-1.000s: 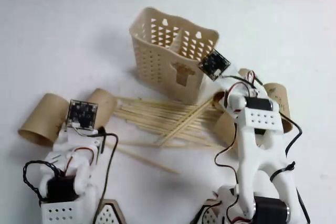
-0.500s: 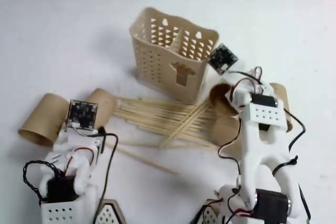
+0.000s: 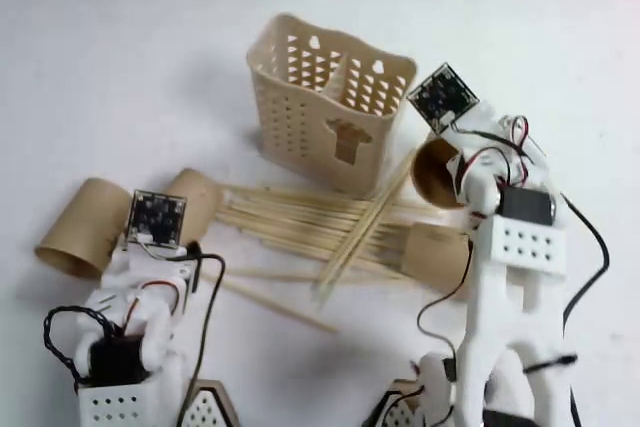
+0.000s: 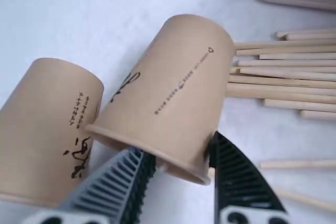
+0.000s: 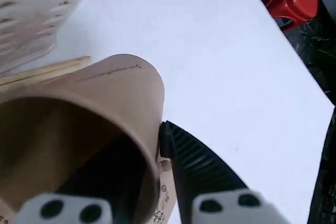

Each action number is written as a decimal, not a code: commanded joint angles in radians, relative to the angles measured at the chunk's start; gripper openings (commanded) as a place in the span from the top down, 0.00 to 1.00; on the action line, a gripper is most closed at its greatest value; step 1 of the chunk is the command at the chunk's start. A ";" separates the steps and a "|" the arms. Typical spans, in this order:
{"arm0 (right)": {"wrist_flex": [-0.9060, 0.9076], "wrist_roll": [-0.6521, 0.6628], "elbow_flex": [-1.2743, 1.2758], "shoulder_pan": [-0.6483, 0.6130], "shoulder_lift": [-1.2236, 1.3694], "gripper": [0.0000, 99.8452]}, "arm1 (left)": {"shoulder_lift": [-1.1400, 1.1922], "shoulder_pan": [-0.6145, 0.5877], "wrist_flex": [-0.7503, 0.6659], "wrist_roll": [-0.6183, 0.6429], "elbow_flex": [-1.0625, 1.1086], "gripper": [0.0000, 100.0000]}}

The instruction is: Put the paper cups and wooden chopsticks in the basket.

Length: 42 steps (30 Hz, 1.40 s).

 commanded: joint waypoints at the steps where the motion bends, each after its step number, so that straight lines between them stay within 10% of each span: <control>1: 0.024 -0.003 -0.054 0.012 -0.119 0.98 | -0.008 -0.008 -0.023 0.003 -0.003 0.82; 23: 0.501 -0.347 -0.710 -0.131 -0.272 0.98 | -0.008 -0.007 -0.025 0.003 0.006 0.82; 42: 0.880 -0.669 -1.482 -0.321 0.484 0.98 | -0.008 -0.008 -0.025 0.003 0.006 0.82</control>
